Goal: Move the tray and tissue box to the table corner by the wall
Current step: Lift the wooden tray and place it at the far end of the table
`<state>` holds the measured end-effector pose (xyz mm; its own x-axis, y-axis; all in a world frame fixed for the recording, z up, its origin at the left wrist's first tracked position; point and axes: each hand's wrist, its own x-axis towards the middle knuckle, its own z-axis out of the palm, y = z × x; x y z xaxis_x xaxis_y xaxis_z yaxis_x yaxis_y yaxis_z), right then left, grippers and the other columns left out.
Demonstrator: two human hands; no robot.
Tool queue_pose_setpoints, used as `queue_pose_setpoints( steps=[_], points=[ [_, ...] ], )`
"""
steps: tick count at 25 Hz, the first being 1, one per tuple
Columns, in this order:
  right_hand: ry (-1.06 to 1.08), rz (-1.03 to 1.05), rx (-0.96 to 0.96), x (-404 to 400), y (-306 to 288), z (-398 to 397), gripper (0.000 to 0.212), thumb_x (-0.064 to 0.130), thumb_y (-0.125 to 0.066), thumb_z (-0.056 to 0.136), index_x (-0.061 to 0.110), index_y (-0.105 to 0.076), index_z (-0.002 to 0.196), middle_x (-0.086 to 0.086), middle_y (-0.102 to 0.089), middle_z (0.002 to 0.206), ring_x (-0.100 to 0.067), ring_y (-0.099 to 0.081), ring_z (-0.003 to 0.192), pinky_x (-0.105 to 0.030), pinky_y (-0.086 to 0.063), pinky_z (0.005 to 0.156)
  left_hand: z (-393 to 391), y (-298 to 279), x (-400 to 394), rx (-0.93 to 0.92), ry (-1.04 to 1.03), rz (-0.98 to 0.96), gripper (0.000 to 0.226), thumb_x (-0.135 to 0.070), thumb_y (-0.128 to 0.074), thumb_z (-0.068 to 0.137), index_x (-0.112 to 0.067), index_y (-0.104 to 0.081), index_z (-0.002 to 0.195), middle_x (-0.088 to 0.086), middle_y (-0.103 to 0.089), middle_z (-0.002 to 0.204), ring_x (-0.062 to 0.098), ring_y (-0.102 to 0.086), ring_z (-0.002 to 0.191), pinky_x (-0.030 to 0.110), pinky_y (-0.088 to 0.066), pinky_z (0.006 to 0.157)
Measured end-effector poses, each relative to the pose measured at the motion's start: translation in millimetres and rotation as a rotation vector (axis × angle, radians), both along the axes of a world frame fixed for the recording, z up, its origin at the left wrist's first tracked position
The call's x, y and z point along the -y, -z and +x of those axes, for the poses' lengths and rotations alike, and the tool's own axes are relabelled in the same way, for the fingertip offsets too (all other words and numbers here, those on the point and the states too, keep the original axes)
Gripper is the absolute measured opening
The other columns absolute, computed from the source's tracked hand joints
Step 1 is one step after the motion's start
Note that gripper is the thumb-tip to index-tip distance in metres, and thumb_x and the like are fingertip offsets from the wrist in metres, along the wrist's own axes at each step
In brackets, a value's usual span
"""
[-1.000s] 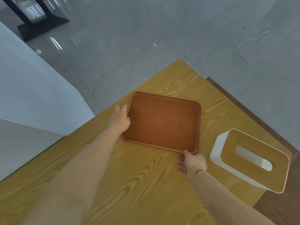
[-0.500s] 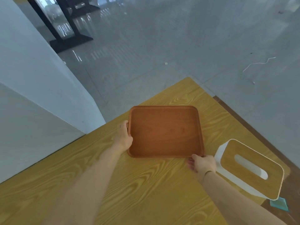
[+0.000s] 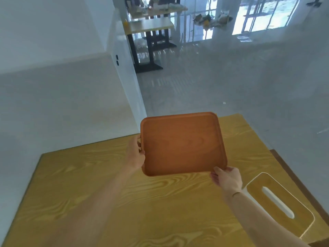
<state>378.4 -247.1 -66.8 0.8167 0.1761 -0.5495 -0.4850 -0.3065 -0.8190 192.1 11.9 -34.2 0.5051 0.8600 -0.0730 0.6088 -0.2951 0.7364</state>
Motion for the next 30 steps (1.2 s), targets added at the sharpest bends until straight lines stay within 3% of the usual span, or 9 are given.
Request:
queue_pose_setpoints(
  steps=[5, 10, 14, 24, 30],
  points=[
    [-0.157, 0.042, 0.028, -14.5, -12.7, -32.3, 0.024, 0.009, -0.074, 0.087, -0.001, -0.064, 0.107, -0.014, -0.077, 0.072, -0.029, -0.077, 0.070, -0.050, -0.063, 0.082, -73.3, -20.9, 13.3, 0.023, -0.138, 0.028, 0.061, 0.009, -0.060, 0.088, -0.017, -0.043, 0.141, 0.003, -0.055, 0.110, 0.022, -0.061, 0.096, 0.039, -0.055, 0.080],
    [-0.342, 0.034, 0.059, -39.7, -15.1, -62.3, 0.010, 0.009, -0.074, 0.086, 0.000, -0.071, 0.085, -0.011, -0.076, 0.063, -0.029, -0.076, 0.066, -0.051, -0.063, 0.080, -134.9, -27.0, 18.2, 0.015, -0.261, 0.041, 0.061, 0.007, -0.059, 0.090, -0.016, -0.041, 0.144, -0.002, -0.052, 0.105, 0.021, -0.060, 0.092, 0.040, -0.055, 0.081],
    [-0.479, 0.027, 0.074, -68.5, -13.3, -90.9, 0.017, 0.009, -0.073, 0.086, 0.000, -0.073, 0.072, -0.011, -0.075, 0.061, -0.030, -0.075, 0.064, -0.049, -0.063, 0.078, -182.6, -28.6, 10.9, 0.005, -0.344, 0.064, 0.059, 0.006, -0.059, 0.091, -0.016, -0.043, 0.143, 0.000, -0.054, 0.105, 0.017, -0.061, 0.087, 0.035, -0.054, 0.075],
    [-0.504, -0.002, 0.035, -148.8, 4.2, -193.5, 0.014, 0.010, -0.077, 0.086, -0.001, -0.068, 0.090, -0.011, -0.077, 0.065, -0.024, -0.076, 0.063, -0.046, -0.064, 0.076, -290.2, -8.3, -61.6, -0.007, -0.365, 0.036, 0.059, 0.007, -0.057, 0.092, -0.016, -0.042, 0.144, 0.006, -0.056, 0.110, 0.023, -0.062, 0.093, 0.041, -0.056, 0.080],
    [-0.440, -0.099, 0.019, -186.2, 18.2, -241.8, 0.020, 0.010, -0.076, 0.087, -0.001, -0.065, 0.098, -0.013, -0.078, 0.071, -0.025, -0.076, 0.067, -0.043, -0.064, 0.072, -326.5, 23.0, -122.8, -0.057, -0.272, -0.019, 0.060, 0.002, -0.059, 0.092, -0.019, -0.041, 0.146, 0.005, -0.055, 0.115, 0.022, -0.061, 0.096, 0.041, -0.055, 0.085]
  ],
)
